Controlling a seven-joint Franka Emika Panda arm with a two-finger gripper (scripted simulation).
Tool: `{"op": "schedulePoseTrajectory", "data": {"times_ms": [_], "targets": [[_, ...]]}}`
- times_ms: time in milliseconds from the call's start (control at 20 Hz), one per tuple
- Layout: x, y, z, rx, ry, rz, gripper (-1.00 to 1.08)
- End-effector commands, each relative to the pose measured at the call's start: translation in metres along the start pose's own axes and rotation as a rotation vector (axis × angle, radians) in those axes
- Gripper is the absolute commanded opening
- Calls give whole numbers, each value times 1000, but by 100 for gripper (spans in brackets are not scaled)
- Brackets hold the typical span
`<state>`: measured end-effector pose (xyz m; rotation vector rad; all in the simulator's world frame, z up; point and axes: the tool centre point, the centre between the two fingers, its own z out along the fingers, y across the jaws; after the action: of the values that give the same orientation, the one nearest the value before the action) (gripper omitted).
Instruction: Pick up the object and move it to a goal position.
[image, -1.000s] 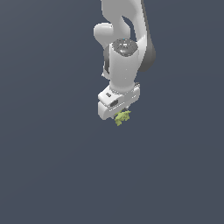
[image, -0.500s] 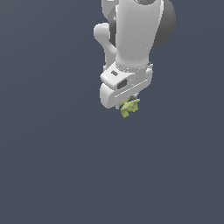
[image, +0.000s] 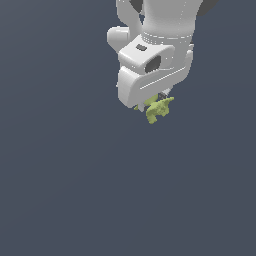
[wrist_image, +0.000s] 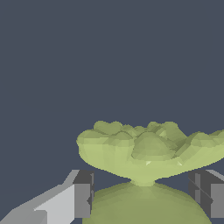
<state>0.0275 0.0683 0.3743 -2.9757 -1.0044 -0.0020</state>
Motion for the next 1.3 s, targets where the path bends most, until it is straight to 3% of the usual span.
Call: {"op": "schedulePoseTrajectory", "data": {"times_ms": [0, 700, 1250], "targets": [[6, 0, -17, 0, -1, 0, -100], [31, 4, -86, 0, -1, 2, -100], [42, 6, -111, 0, -1, 2, -100]]}}
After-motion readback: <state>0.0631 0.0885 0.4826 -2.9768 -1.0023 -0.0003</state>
